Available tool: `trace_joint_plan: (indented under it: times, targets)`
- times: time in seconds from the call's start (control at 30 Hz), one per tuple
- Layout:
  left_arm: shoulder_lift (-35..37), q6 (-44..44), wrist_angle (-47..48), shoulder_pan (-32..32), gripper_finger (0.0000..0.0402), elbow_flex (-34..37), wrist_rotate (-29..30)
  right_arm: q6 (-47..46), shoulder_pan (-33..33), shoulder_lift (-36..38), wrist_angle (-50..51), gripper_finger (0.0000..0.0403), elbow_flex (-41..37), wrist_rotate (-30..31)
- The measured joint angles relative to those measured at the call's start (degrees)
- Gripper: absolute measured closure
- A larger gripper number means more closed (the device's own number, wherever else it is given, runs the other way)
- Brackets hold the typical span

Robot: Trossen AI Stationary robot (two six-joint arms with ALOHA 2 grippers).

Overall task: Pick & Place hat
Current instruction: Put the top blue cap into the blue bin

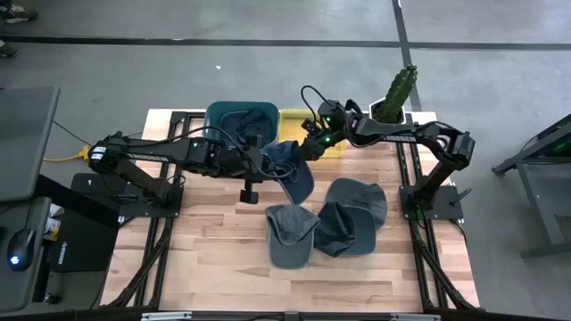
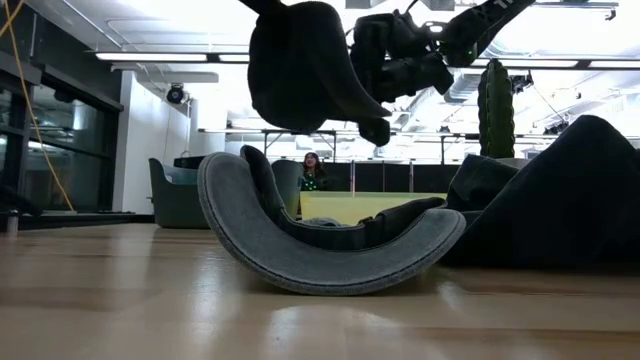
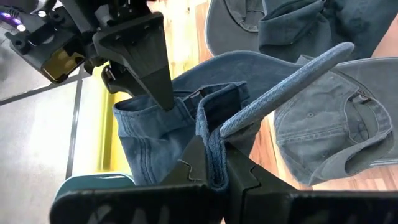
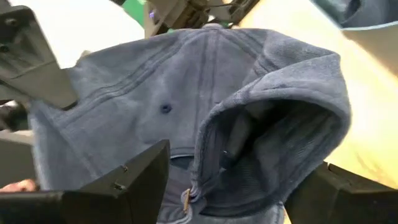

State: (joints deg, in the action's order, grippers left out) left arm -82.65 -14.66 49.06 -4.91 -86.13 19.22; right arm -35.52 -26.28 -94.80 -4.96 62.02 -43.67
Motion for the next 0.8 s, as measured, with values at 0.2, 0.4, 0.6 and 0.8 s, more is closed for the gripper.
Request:
trace_joint_plan:
  times: [0.2,0.4,0.6,0.8]
  targets:
    - [0.0,0.1,0.0,0.0,0.0401,0.0,0.0,0.0,0.0,0.0,0.8,0.0144,0.0,2.7]
    - [0.0,0.2,0.0,0.0,0.0401,0.0,0.0,0.0,0.0,0.0,4.3,0.0146,0.0,4.6]
    - [0.0,0.5,0.0,0.0,0.0401,0.0,0.0,1.1,0.0,0.0,5.6,0.0192,0.0,5.0]
    - [0.0,1.0,0.0,0.0,0.0401,0.0,0.0,1.8,0.0,0.0,4.8,0.0278,0.0,4.3]
